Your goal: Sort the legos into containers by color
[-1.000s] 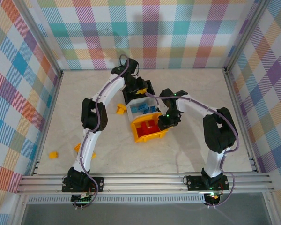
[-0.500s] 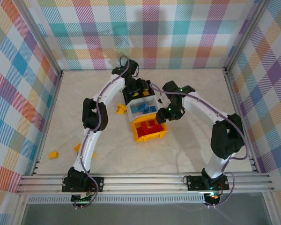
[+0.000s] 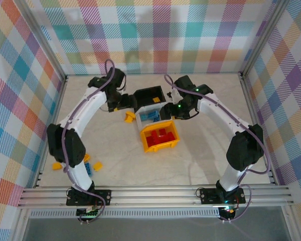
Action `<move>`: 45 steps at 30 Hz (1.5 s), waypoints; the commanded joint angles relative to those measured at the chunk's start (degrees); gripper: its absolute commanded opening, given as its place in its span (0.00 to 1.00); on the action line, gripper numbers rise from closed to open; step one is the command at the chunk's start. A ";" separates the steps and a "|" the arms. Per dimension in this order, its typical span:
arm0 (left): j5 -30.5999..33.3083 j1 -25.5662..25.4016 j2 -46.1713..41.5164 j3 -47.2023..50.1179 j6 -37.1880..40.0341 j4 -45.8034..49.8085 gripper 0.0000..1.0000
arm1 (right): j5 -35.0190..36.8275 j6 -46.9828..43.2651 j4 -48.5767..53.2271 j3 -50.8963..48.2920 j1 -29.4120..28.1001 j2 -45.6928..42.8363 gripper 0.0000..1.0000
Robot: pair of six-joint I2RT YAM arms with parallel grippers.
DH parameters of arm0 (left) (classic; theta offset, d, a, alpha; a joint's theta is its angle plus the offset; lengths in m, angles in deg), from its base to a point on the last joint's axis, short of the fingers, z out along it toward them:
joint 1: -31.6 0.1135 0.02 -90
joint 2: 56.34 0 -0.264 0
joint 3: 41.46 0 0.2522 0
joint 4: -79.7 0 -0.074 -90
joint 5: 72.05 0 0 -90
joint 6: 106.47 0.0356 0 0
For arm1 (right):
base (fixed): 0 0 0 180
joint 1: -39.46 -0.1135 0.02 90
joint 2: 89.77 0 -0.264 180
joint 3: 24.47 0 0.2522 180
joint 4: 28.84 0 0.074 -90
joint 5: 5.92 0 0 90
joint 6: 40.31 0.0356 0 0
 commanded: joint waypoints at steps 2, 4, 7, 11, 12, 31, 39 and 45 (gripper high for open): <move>0.89 0.15 1.61 9.42 4.50 -5.05 0.80 | -2.93 1.92 -1.04 1.02 0.14 0.91 0.67; 0.40 0.14 2.55 10.73 5.71 -6.73 0.79 | -2.82 1.84 -0.91 0.57 0.14 0.52 0.67; 0.78 0.06 5.19 10.57 8.42 -7.56 0.78 | -2.46 1.57 -0.39 -0.25 0.15 -0.22 0.68; 2.49 0.13 8.72 10.15 11.94 -9.13 0.77 | -2.21 1.39 -0.40 -1.86 0.16 -1.57 0.69; 2.77 0.14 9.58 9.85 12.47 -9.34 0.76 | -2.21 1.39 -0.23 -2.17 0.19 -1.73 0.69; 4.86 1.50 25.00 -3.59 16.55 -9.47 0.72 | -1.33 0.60 2.90 0.07 0.12 -0.06 0.69; 4.29 1.81 24.36 -1.74 15.94 -8.93 0.64 | -1.29 0.69 3.31 2.84 0.12 2.14 0.69; 4.02 2.38 20.99 3.45 15.59 -10.15 0.49 | -2.35 1.74 2.00 2.86 0.11 3.15 0.69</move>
